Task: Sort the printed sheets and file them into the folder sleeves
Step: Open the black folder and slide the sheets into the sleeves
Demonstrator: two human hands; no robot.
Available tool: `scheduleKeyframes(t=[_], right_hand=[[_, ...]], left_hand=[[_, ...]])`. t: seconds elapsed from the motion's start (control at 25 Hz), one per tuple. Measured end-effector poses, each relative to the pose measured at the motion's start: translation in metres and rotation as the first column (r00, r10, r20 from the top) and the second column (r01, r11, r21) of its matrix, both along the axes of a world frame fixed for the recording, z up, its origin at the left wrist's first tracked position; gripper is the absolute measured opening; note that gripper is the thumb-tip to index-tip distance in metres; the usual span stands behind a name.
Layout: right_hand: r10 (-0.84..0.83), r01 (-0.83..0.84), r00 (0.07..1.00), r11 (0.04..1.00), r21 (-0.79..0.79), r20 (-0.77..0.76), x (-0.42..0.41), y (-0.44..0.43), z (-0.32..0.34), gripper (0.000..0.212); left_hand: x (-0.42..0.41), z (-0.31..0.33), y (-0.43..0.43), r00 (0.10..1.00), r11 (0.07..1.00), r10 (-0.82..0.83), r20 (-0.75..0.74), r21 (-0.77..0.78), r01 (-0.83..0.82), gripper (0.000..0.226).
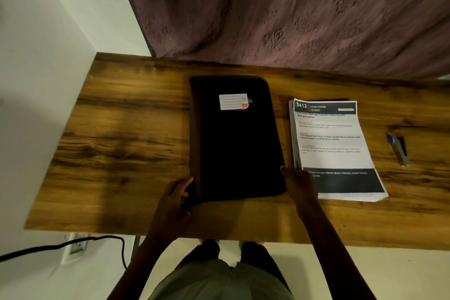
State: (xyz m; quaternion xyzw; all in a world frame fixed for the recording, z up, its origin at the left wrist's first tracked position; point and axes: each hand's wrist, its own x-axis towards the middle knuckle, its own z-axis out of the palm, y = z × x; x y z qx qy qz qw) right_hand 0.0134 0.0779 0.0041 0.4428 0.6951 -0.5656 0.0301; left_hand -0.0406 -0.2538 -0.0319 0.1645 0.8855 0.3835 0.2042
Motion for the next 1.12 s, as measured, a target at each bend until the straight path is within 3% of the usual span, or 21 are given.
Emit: scheduleKeyframes(t=[0.16, 0.36, 0.52, 0.68, 0.92, 1.12], right_hand=[[0.118, -0.144, 0.985, 0.962, 0.234, 0.122, -0.018, 0.007, -0.012, 0.039], [0.109, -0.16, 0.979, 0.932, 0.324, 0.17, -0.024, 0.013, -0.021, 0.033], [0.192, -0.271, 0.949, 0.903, 0.333, 0.251, -0.045, 0.026, -0.015, 0.023], [0.282, -0.368, 0.917, 0.869, 0.33, 0.282, -0.074, 0.043, -0.005, 0.022], [0.362, -0.466, 0.878, 0.795, 0.388, 0.314, -0.126, 0.059, 0.01, 0.019], [0.438, -0.546, 0.834, 0.737, 0.398, 0.335, -0.19, 0.08, -0.004, 0.026]], left_hand=[[0.0, 0.002, 0.0, 1.0, 1.0, -0.004, -0.024, -0.01, 0.004, 0.075], [0.001, 0.003, 0.001, 1.0, 1.0, 0.007, -0.021, 0.012, -0.006, 0.084], [-0.001, 0.008, 0.006, 1.0, 0.999, 0.006, 0.022, -0.044, -0.005, 0.082], [-0.018, 0.019, 0.018, 0.996, 0.999, -0.029, 0.09, -0.04, 0.033, 0.095], [-0.046, 0.032, 0.066, 0.971, 0.972, 0.235, 0.05, -0.037, -0.234, 0.083], [-0.06, 0.027, 0.08, 0.963, 0.961, 0.268, 0.032, -0.076, -0.265, 0.089]])
